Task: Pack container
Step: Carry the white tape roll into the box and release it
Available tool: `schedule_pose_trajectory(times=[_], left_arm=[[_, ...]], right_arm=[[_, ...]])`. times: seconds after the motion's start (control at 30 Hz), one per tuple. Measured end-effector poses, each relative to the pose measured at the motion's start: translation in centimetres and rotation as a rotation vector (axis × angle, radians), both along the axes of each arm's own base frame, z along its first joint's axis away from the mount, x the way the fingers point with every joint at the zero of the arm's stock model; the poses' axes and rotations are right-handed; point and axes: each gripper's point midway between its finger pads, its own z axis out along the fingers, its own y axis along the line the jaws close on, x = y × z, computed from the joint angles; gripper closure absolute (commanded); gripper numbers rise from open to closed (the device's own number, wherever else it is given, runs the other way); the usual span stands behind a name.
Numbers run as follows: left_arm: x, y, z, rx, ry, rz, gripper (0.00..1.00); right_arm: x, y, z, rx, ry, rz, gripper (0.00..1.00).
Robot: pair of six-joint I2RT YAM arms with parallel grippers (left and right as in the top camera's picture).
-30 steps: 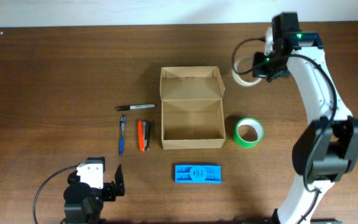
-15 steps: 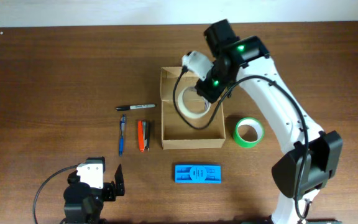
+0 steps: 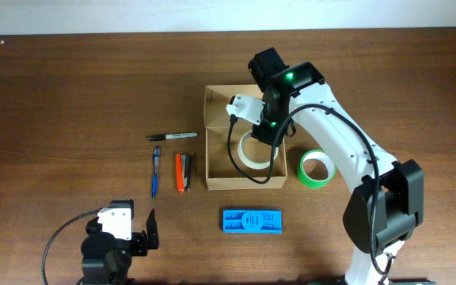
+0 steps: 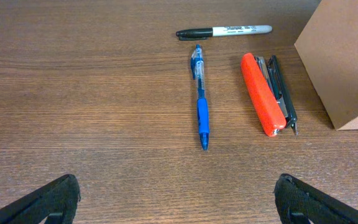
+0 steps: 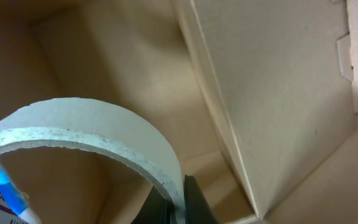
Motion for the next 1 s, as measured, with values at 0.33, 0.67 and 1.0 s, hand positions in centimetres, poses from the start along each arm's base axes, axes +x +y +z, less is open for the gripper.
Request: schedule_pose_trajectory(times=[0.33, 0.67, 1.0], left_arm=[[0.0, 0.0, 0.0, 0.0, 0.0, 0.0, 0.0], [0.0, 0.0, 0.0, 0.0, 0.0, 0.0, 0.0], [0.0, 0.0, 0.0, 0.0, 0.0, 0.0, 0.0]], right_arm=[[-0.7, 1.0, -3.5, -0.009, -0.01, 0.044, 0.96], [-1.6, 1.9, -5.8, -0.026, -0.017, 0.078, 0.66], [-1.4, 1.9, -5.5, -0.024, -0.019, 0.072, 0.67]])
